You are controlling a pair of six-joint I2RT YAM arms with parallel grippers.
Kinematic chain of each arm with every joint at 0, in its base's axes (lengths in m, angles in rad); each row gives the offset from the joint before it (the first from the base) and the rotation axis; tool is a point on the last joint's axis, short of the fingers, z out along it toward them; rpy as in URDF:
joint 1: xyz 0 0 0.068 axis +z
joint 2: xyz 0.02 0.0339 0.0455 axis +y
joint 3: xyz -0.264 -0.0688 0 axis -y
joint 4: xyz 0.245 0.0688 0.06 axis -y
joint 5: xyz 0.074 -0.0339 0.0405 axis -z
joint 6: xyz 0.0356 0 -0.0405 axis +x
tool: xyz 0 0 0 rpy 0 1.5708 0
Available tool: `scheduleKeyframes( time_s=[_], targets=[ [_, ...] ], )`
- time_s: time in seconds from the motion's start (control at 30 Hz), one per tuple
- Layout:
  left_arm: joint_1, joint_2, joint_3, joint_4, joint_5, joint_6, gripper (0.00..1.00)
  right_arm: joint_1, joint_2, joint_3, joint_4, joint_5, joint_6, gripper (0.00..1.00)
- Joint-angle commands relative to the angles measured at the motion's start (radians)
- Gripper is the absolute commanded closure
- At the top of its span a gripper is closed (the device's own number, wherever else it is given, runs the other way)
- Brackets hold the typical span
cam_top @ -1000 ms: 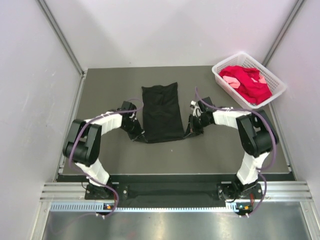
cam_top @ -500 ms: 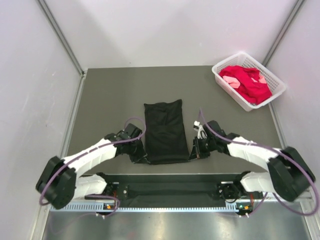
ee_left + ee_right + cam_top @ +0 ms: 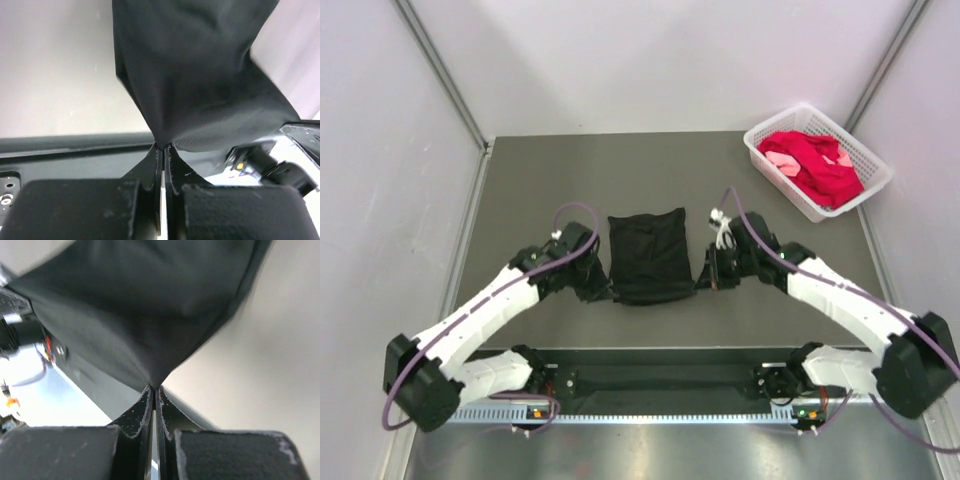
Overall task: Fold and stack the t-shirts
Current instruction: Fold the tshirt
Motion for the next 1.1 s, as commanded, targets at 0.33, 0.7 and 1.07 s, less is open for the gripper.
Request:
scheduleKeyframes(
  time_s=[0.33, 0.7, 1.07],
  targets=[
    [0.333, 0.496, 0.481, -0.027, 0.085, 0.363, 1.0, -0.207, 0.461, 0.491, -0.049, -0.105, -0.186, 1.0],
    [0.406, 0.838, 0.803, -0.056, 0.157, 0.44, 1.0, -0.27, 0.785, 0.797, -0.065, -0.177, -0.215, 1.0],
    [0.455, 1.015, 0.946, -0.026, 0.231, 0.465, 1.0, -0.291, 0.98, 1.005, -0.062, -0.2, -0.184, 1.0]
  ],
)
